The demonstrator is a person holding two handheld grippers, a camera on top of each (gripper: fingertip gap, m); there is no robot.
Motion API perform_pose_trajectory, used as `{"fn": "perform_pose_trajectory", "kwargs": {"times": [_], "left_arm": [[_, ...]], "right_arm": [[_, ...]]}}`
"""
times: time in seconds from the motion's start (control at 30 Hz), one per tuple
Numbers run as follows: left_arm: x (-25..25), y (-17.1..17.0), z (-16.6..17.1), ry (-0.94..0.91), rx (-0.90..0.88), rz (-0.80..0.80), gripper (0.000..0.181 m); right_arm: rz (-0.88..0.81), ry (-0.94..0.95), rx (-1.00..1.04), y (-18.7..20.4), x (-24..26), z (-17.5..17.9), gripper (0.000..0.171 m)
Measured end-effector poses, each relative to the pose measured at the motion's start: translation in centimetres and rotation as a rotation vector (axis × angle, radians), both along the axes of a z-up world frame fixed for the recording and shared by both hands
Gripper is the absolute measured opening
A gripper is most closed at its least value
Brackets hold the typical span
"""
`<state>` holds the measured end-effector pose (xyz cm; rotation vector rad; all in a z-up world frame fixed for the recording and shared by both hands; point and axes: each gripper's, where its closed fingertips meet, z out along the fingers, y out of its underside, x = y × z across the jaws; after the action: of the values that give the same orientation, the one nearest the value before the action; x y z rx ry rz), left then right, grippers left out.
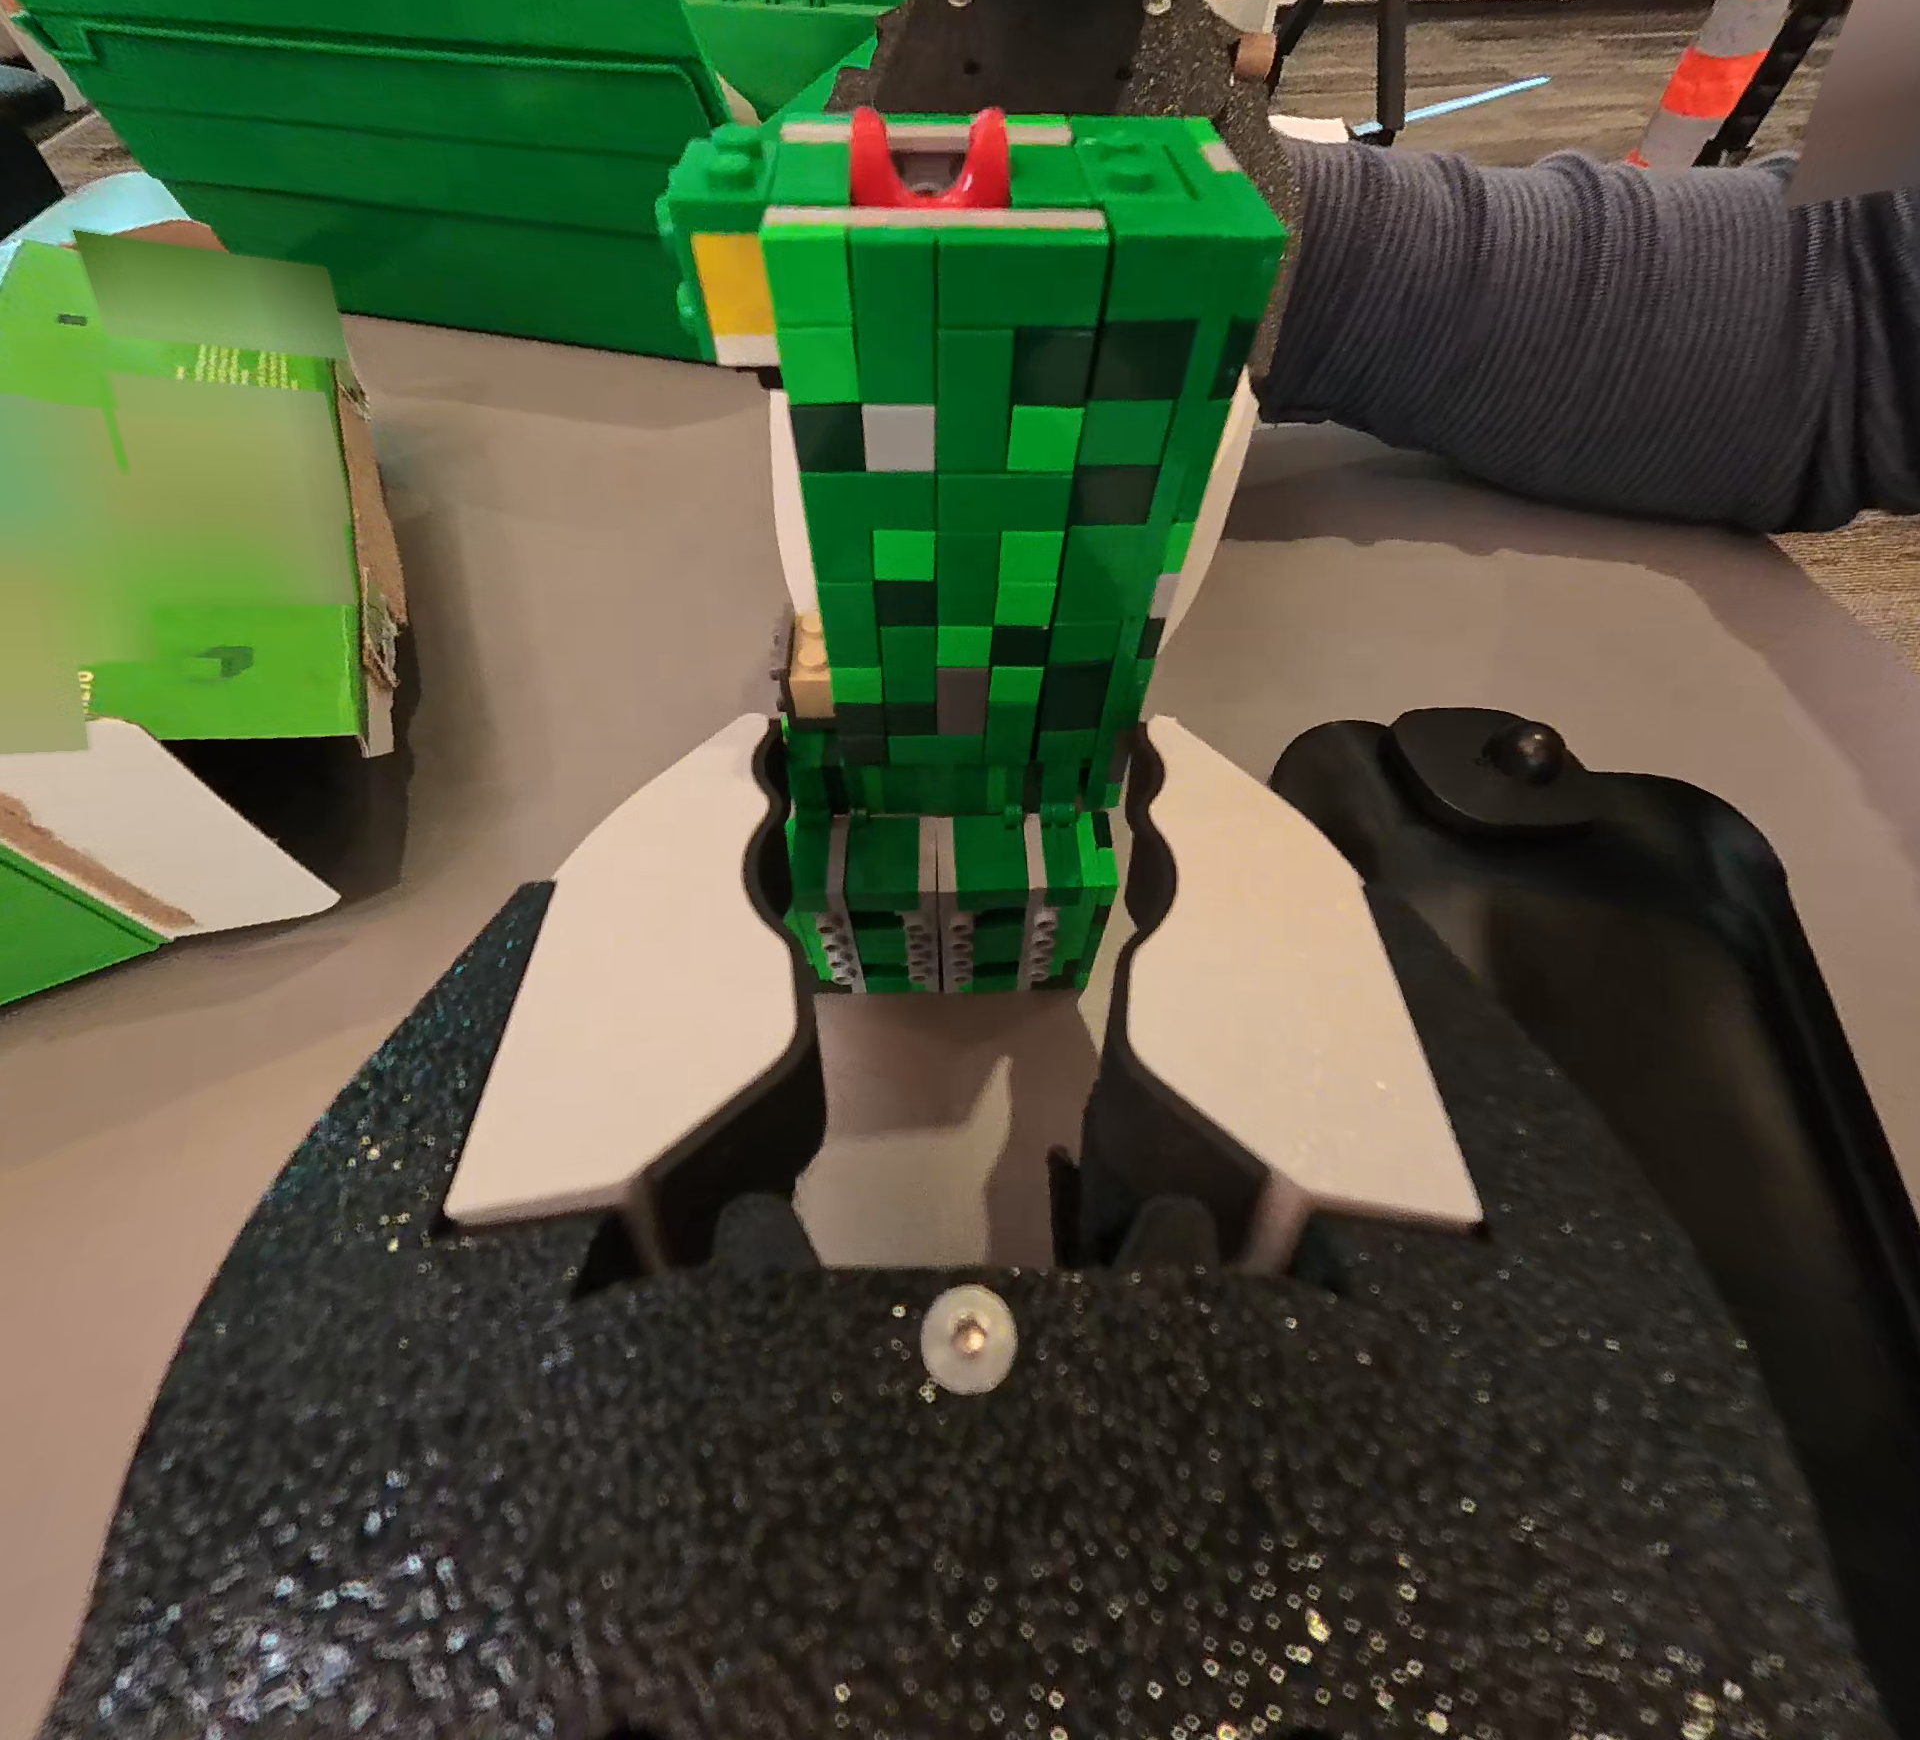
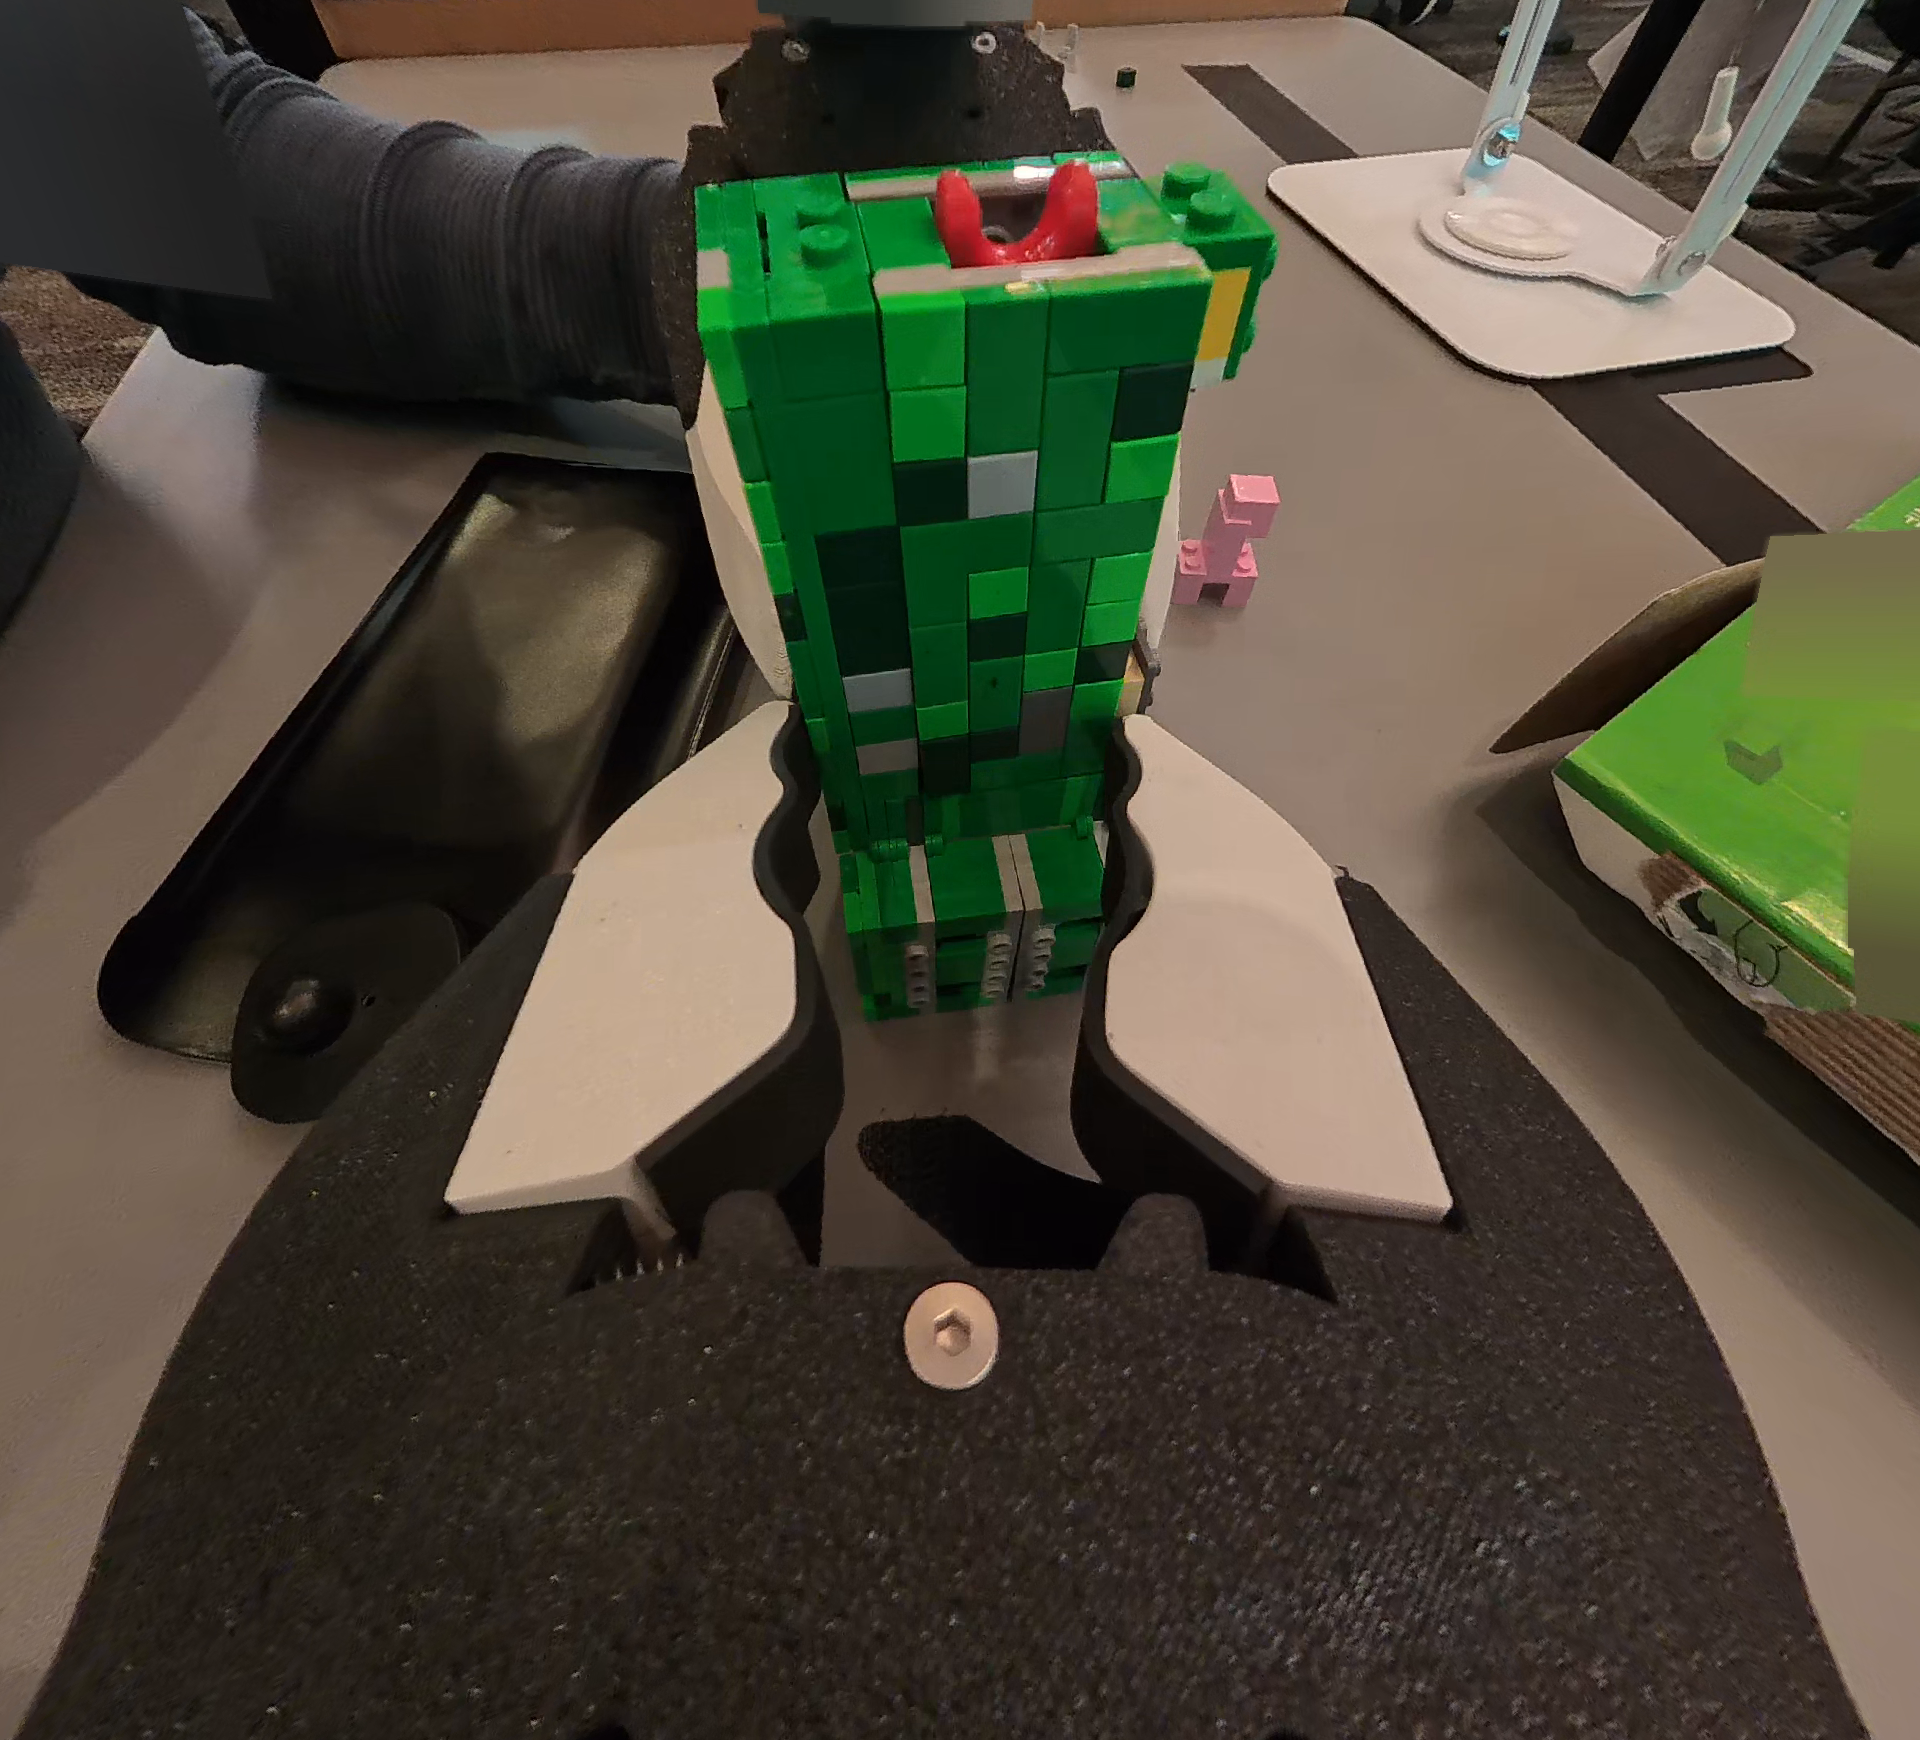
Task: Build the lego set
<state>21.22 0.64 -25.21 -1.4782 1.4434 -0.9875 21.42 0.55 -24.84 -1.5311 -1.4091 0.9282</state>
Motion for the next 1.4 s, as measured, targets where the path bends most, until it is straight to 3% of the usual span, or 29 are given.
{"fn": "perform_pose_trajectory", "kwargs": {"times": [0.33,0.67,0.8,0.93,1.03,1.27,1.4], "left_arm": [[-2.7,-0.2,-0.4,0.063,-0.023,0.102,0.077],[-5.5,-1.7,0.5,0.064,-0.033,0.199,0.078],[-6.4,-1.2,1.6,-0.002,-0.039,0.313,0.083],[-6.7,-0.8,3.9,-0.124,-0.062,0.450,0.087],[-5.6,-0.9,5.4,-0.142,0.022,0.497,0.090],[-5.1,0.5,4.5,0.021,0.165,0.584,0.083],[-8.0,1.9,4.1,-0.008,0.085,0.661,0.085]], "right_arm": [[-0.098,-0.009,-0.028,-1.8,2.1,1.7,0.054],[-0.178,-0.089,-0.050,-3.6,-0.9,-0.5,0.061],[-0.138,-0.075,-0.019,-4.9,-3.0,-0.3,0.063],[-0.208,-0.017,-0.031,-4.4,-1.8,0.7,0.061],[-0.263,-0.080,-0.060,-3.8,-1.2,-0.5,0.060],[-0.176,-0.126,-0.072,-5.2,-4.3,-1.4,0.058],[-0.164,-0.114,-0.022,-5.4,-4.3,-1.0,0.060]]}}
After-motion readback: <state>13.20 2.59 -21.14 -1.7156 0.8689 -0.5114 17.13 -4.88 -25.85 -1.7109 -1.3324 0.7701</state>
